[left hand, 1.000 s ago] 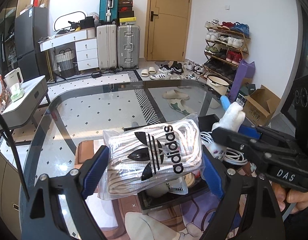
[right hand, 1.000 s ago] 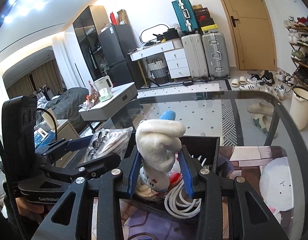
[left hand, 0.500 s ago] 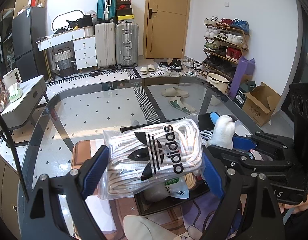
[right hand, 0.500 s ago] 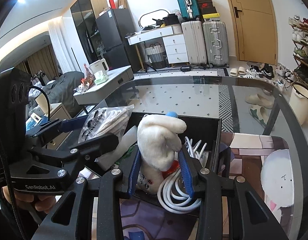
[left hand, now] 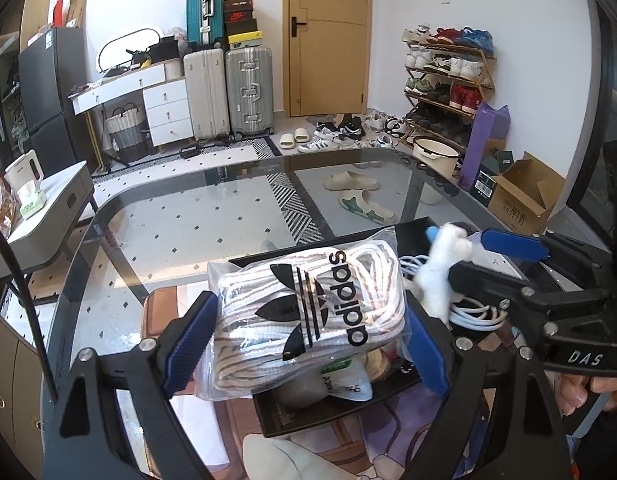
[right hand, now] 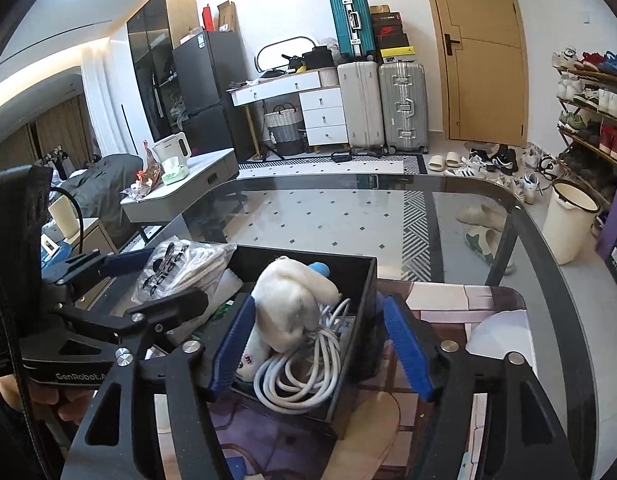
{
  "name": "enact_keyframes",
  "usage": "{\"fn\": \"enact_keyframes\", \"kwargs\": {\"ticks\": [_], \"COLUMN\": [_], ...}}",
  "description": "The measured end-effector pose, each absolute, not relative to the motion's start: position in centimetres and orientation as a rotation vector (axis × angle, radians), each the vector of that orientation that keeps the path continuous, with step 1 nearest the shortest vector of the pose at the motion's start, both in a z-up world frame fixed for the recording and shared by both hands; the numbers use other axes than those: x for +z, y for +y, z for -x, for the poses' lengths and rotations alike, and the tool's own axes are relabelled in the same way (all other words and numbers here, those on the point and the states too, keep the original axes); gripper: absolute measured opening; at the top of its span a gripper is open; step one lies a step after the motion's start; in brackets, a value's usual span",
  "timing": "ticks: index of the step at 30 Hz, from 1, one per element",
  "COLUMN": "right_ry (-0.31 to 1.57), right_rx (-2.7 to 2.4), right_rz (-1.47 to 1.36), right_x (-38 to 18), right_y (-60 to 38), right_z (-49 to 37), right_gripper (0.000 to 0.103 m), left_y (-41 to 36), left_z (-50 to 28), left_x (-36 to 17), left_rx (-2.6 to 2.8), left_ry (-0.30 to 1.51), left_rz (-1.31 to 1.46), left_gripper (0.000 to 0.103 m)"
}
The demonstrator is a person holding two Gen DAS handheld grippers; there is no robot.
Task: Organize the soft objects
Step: 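Open the right tool to drop the plush while the left tool releases the adidas bag into the box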
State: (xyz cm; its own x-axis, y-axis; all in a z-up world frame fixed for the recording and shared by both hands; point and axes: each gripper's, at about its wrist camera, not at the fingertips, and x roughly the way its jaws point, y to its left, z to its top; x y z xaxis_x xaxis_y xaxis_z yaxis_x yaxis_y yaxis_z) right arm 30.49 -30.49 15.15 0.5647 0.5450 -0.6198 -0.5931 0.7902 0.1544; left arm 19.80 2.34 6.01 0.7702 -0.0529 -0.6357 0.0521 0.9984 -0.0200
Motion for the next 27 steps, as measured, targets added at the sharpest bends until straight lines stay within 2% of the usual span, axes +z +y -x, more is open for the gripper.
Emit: {"fn": "enact_keyframes", "kwargs": {"ticks": [11,18,23,27], "right_ry": [0.688,0.667,0.663,0.647], "right_rx": [0.657,0.653,0.658,0.672], "right_rz": [0.055,0.057,0.075,0.102], "right_x": [15.2,15.6,15.7,15.6], "right_y": [-32.1,-32.8,-33.3,-33.2], "right_z": [-30.1,-29.7,-29.0,-27.9], "right_gripper": [0.086,0.101,0.102,0.102], "left_y": [0.9,1.2,2.0,2.9], "left_z": [-20.9,-20.2,-19.3,-18.2], "left_x": [4.9,5.4,5.8,6.0], "left_rx": [-0.057,-0.083,-0.084,-0.068], "left_ry": [0.721,0.716,0.701,0.67], "left_rz": [-0.09,-0.052,0.014,0.048], "left_gripper": [0.092,0.095,0.102,0.103]}}
